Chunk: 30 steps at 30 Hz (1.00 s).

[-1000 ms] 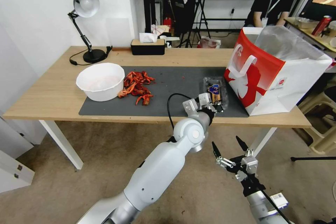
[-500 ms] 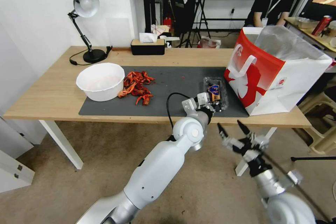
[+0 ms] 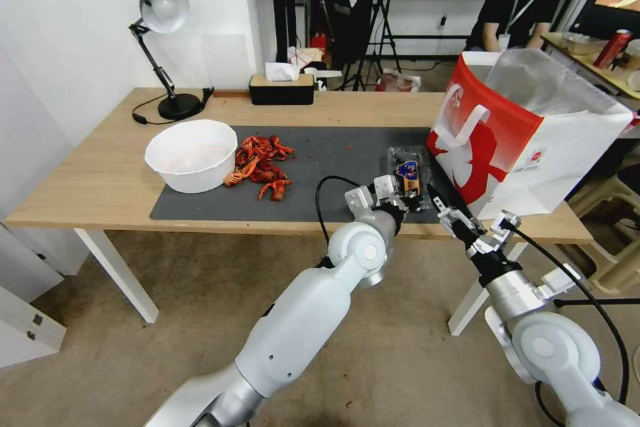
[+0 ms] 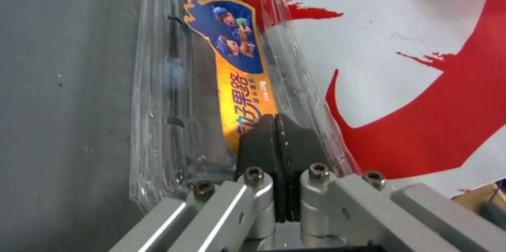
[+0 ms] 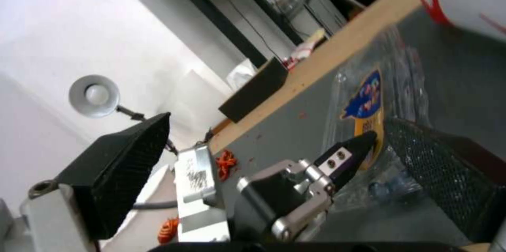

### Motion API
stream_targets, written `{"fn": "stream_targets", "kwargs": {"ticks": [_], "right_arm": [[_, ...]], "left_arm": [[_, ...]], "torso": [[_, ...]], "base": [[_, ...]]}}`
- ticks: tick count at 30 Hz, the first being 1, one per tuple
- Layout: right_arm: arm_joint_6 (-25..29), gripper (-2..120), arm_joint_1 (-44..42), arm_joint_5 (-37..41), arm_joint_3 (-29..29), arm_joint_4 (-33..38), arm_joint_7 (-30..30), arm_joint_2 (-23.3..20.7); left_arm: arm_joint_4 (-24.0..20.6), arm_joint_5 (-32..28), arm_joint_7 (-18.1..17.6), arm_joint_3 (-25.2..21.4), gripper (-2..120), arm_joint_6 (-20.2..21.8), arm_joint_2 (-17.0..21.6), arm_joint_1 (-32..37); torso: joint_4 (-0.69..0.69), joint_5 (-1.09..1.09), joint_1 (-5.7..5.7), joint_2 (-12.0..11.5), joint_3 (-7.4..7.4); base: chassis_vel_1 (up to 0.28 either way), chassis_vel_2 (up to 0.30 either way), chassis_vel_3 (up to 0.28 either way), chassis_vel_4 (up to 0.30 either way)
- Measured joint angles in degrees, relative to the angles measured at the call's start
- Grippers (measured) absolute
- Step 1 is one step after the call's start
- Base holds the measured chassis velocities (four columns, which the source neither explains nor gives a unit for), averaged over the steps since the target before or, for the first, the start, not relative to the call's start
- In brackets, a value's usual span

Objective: Close the takeout container lid, then place the container into the takeout bag.

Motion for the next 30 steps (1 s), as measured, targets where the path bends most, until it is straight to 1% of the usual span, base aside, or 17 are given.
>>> {"fn": "stream_targets", "kwargs": {"ticks": [1,4,5,8,9,12,13,16,17,20,21,24,30], "right_arm": [[0.00,100,0.00,0.00,0.00,0.00,0.00,0.00],[-3.60,100,3.13,2.19,-0.73,0.00,5.03,-0.13],[-3.60,100,3.13,2.19,-0.73,0.00,5.03,-0.13],[-7.29,100,6.23,2.55,-1.43,0.41,10.26,-0.20],[-7.29,100,6.23,2.55,-1.43,0.41,10.26,-0.20],[-10.88,100,9.76,2.60,-2.41,0.75,16.64,-0.20],[-10.88,100,9.76,2.60,-2.41,0.75,16.64,-0.20],[-14.07,100,12.09,2.45,-2.98,0.73,20.71,0.04],[-14.07,100,12.09,2.45,-2.98,0.73,20.71,0.04],[-17.63,100,13.83,2.27,-3.31,0.14,24.95,0.10],[-17.63,100,13.83,2.27,-3.31,0.14,24.95,0.10],[-20.29,100,14.85,2.65,-3.49,-0.25,27.29,0.09],[-22.02,100,17.04,4.55,-3.80,-1.48,29.06,-0.09]], "left_arm": [[0.00,0.00,0.00,0.00,0,0.00,0.00,0.00],[0.00,-0.05,-0.03,0.09,0,-0.06,-0.02,0.00],[0.00,-0.05,-0.03,0.09,0,-0.06,-0.02,0.00],[-0.01,-0.12,-0.11,0.14,0,-0.14,-0.03,0.02],[-0.01,-0.12,-0.11,0.14,0,-0.14,-0.03,0.02],[-0.02,-0.31,-0.14,0.16,0,-0.36,-0.04,0.14],[-0.02,-0.31,-0.14,0.16,0,-0.36,-0.04,0.14],[0.01,-0.44,-0.15,0.28,0,-0.61,0.04,0.19],[0.01,-0.44,-0.15,0.28,0,-0.61,0.04,0.19],[0.18,-0.51,-0.12,0.45,0,-0.76,0.22,0.29],[0.18,-0.51,-0.12,0.45,0,-0.76,0.22,0.29],[0.59,-0.52,-0.09,0.26,0,-0.98,-0.01,0.24],[0.79,-0.55,-0.08,0.26,0,-1.14,-0.02,0.12]], "torso": [[0.00,0.00,0.00,0.00,0.00],[0.00,0.00,0.00,0.00,0.00],[0.00,0.00,0.00,0.00,0.00],[0.00,0.00,0.00,0.00,0.00],[0.00,0.00,0.00,0.00,0.00],[0.00,0.00,0.00,0.00,0.00],[0.00,0.00,0.00,0.00,0.00],[0.00,0.00,0.00,0.00,0.00],[0.00,0.00,0.00,0.00,0.00],[0.00,0.00,0.00,0.00,0.00],[0.00,0.00,0.00,0.00,0.00],[0.00,0.00,0.00,0.00,0.00],[0.00,0.00,0.00,0.00,0.00]], "base": [[0.000,0.000,0.000,0.000],[0.000,0.000,0.000,0.000],[0.000,0.000,0.000,0.000],[0.000,0.000,0.000,0.000],[0.000,0.000,0.000,0.000],[0.000,0.000,0.000,0.000],[0.000,0.000,0.000,0.000],[0.000,0.000,0.000,0.000],[0.000,0.000,0.000,0.000],[0.000,0.000,0.000,0.000],[0.000,0.000,0.000,0.000],[0.000,0.000,0.000,0.000],[0.000,0.000,0.000,0.000]]}}
